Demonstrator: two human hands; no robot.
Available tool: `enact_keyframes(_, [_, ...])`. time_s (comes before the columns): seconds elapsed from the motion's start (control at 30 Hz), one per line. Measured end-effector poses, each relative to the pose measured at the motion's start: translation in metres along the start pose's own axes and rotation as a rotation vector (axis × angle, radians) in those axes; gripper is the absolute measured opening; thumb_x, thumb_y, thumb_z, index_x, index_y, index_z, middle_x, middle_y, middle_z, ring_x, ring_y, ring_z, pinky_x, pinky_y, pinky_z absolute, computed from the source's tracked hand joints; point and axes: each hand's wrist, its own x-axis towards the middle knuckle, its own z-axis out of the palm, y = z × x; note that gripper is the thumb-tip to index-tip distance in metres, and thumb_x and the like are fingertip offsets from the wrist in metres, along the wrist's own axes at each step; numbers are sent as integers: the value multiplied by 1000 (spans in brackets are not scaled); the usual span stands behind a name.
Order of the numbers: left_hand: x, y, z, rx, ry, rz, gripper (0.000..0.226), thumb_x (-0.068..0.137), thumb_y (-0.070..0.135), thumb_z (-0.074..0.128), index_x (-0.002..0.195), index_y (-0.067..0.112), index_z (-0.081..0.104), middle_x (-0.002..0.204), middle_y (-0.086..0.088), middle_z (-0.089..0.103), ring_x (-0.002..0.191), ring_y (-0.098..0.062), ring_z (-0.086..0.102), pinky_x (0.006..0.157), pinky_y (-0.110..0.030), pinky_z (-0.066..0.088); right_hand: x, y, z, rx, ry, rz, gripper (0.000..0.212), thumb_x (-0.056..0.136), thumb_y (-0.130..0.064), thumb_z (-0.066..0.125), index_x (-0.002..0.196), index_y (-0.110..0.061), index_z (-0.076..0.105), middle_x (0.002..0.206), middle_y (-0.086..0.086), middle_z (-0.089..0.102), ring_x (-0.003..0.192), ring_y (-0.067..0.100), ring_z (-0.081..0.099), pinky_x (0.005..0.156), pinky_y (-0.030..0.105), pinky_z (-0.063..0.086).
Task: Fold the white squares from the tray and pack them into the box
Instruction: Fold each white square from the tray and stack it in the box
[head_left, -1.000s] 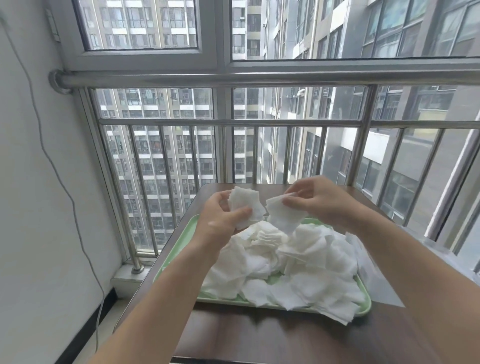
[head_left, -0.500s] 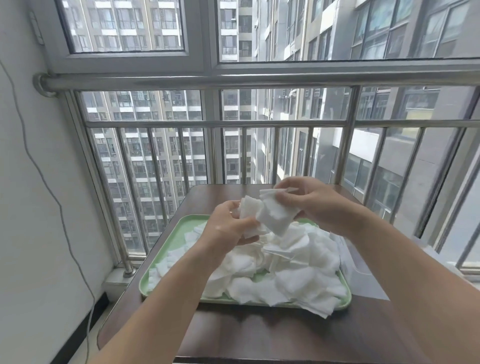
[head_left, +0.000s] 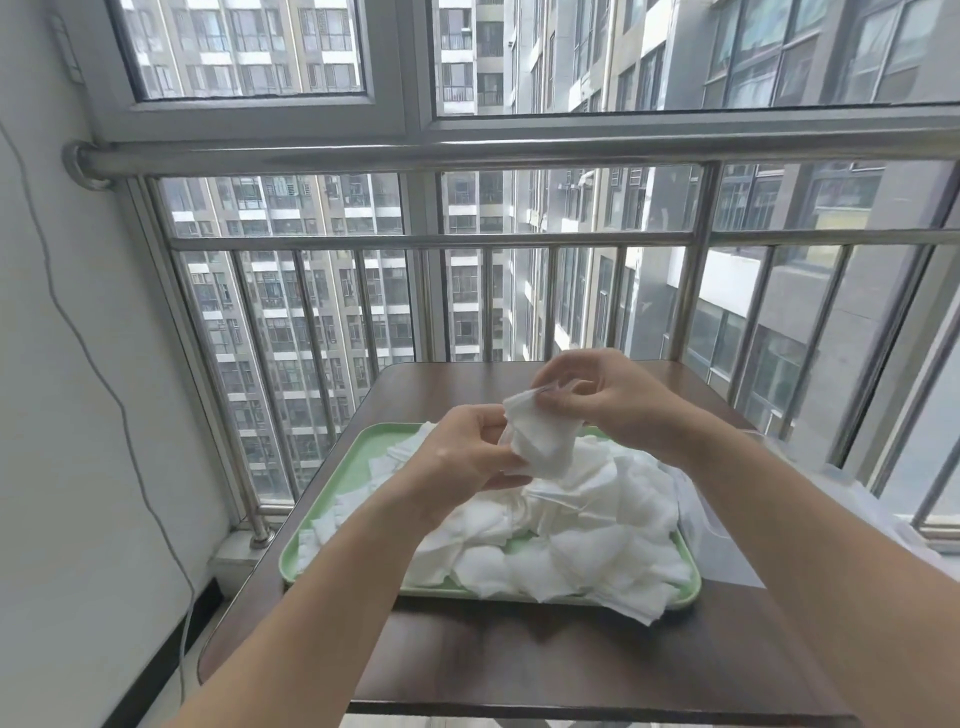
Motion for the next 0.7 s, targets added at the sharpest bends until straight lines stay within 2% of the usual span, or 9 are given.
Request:
enact_keyframes(0.2, [-3,4,-4,-1,-72,2,36,87,-4,70,116,17,72,114,-9,74,111,-25,70,98,-46,55,2,0,4,-44,57,-43,9,89,-17,74,96,-13,74,91,6,66,74,14,60,66,21,50])
enact_keyframes(0.37, [-4,6,-6,-136,-147,-17,30,90,2,70,116,16,71,105,-4,72,106,-23,69,100,-48,53,2,-3,5,-64,116,-100,10,86,-14,77,95,-10,77,85,3,69,70,13,60,61,17,49])
enact_keyframes(0.53, [-5,2,-7,-232,-136,-29,32,91,-9,61,117,9,68,106,-9,73,102,-27,71,90,-39,59,-3,-3,0,88,136,-66,12,84,-14,77,95,-11,76,96,17,72,79,22,63,70,28,54])
enact_keyframes(0.63, [-6,0,-8,-256,-131,-51,36,90,-11,60,122,6,65,107,-13,73,101,-27,71,84,-34,60,-8,-4,-11,157,188,-40,15,87,-17,73,100,-9,73,97,11,74,85,23,66,77,36,56])
enact_keyframes(0.7, [-6,-1,-7,-267,-125,-67,38,91,-11,60,126,4,62,108,-14,73,102,-28,71,83,-33,60,-12,-7,-20,201,199,-21,12,91,-15,69,101,-9,69,93,4,75,87,21,68,76,31,56])
